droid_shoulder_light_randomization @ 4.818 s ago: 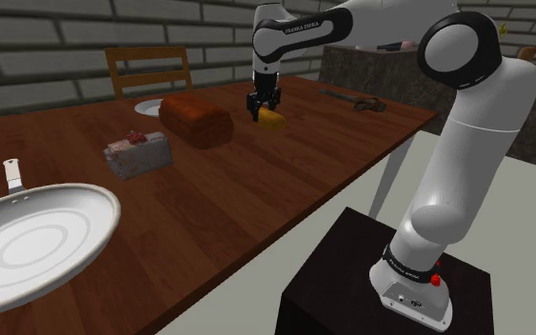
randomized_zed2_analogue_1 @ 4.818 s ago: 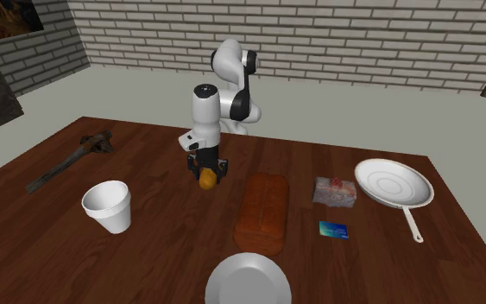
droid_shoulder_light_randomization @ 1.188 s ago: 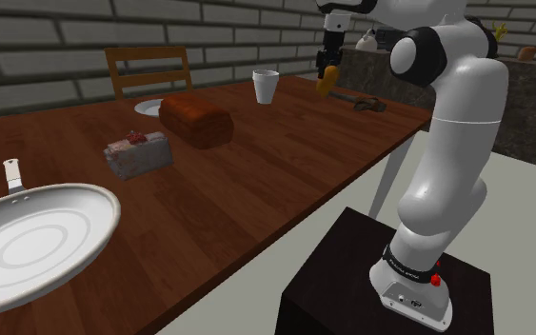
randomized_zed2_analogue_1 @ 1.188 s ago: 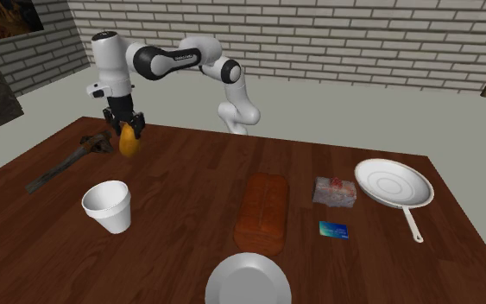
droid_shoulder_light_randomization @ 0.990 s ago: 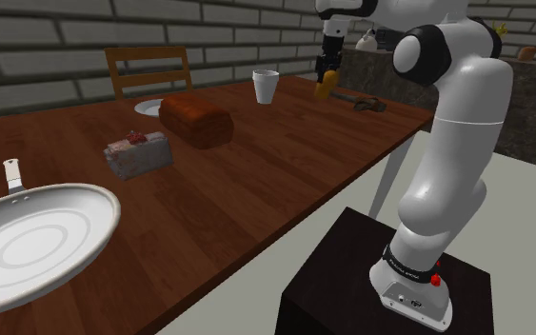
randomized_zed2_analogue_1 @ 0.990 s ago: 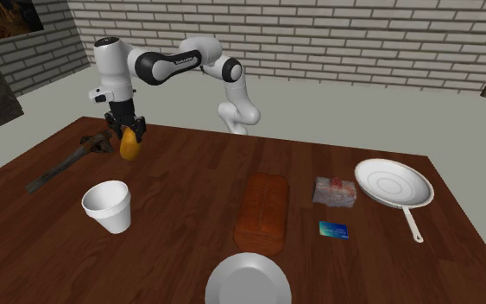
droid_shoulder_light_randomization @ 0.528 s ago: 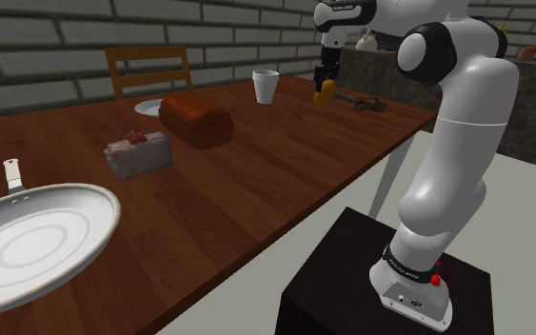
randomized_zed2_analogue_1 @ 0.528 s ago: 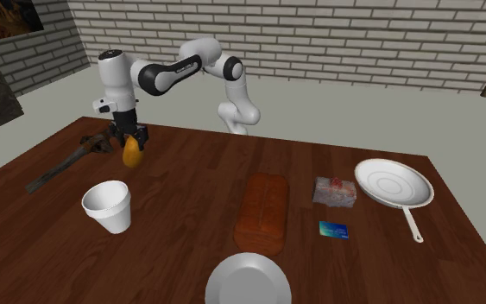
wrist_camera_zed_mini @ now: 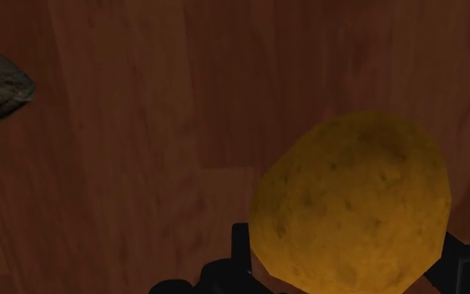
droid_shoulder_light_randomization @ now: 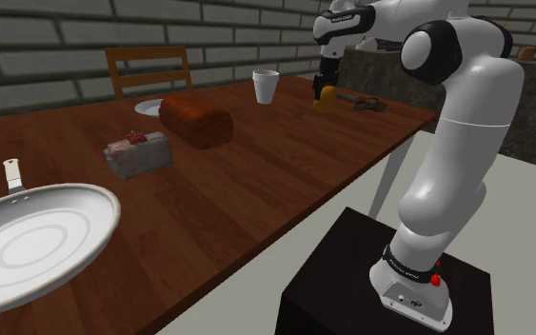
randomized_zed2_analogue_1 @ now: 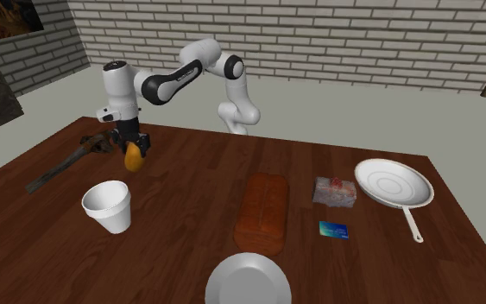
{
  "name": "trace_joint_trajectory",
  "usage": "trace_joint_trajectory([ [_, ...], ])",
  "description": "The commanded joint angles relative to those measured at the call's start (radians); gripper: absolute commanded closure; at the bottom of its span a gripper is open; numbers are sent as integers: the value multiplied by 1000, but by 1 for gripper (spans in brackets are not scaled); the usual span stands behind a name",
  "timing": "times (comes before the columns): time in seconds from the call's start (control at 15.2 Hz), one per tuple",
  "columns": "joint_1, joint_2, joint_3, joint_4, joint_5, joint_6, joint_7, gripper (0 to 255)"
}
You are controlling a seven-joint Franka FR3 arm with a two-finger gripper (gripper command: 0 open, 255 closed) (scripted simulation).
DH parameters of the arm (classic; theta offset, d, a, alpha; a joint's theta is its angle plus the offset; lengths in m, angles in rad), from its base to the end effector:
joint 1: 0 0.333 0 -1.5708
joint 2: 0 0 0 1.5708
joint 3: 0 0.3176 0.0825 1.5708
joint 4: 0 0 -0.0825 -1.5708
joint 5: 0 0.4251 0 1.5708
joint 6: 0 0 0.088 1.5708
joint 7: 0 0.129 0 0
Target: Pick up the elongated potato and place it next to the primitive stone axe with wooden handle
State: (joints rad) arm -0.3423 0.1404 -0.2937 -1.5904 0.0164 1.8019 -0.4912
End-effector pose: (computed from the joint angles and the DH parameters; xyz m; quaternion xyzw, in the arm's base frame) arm 0.5335 -0.3796 0.5309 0.9966 -0.0717 0.0261 0.0309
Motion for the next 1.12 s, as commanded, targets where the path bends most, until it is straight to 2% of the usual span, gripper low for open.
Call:
trace_joint_trajectory([
  [0.0, 2, 9, 2, -33, 1, 28, 2, 255],
  [0.59, 3, 9, 1, -54, 1, 49, 2, 255],
  [0.66, 4, 10, 1, -53, 1, 49, 3, 0],
  [0.99, 3, 9, 1, -54, 1, 49, 2, 0],
  [1.06, 4, 6, 1, -24, 0, 16, 3, 0],
])
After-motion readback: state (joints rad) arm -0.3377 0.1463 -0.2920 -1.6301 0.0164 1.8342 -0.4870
